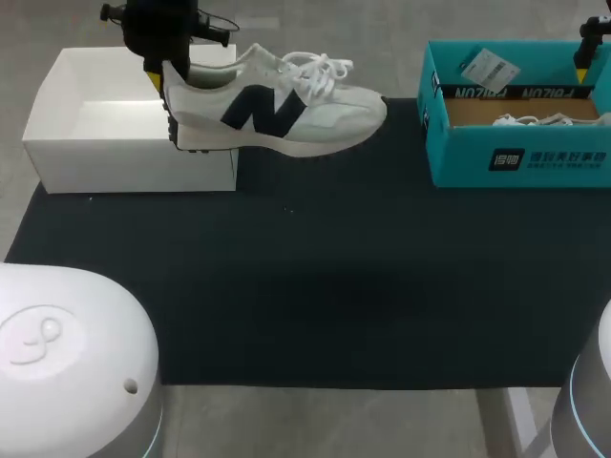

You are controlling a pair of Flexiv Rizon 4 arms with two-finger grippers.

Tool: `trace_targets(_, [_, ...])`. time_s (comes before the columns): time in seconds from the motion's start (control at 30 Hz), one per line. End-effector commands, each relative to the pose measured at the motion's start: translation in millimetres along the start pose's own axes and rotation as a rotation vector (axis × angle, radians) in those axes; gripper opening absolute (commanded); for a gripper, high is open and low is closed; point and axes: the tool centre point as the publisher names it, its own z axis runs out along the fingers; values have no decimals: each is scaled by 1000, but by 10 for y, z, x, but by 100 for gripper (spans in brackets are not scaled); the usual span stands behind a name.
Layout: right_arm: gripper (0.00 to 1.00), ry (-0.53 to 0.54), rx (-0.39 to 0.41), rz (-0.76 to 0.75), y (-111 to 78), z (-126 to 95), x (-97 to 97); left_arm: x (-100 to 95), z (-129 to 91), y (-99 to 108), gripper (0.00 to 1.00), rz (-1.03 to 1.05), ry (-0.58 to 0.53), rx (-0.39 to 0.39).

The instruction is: Take the shoe out of the shoebox, open the shoe tongue, remove and reinsert the insole, then place the shoe into the shoebox

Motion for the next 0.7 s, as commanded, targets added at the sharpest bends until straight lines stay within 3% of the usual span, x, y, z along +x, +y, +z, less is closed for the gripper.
trace_targets(0.03, [100,1,-2,0,-4,1,-1,-166,73,-211,0,-5,-7,-176])
trace_targets(0.27, [100,1,-2,0,-4,1,-1,-466,254,-471,0,-21,-3,-153])
trace_targets(0.5, [100,1,-2,0,-4,1,-1,-763,575,-550,0,-41,5,-113])
trace_targets(0.7, [100,1,-2,0,-4,1,-1,-995,659,-602,0,-42,5,-107])
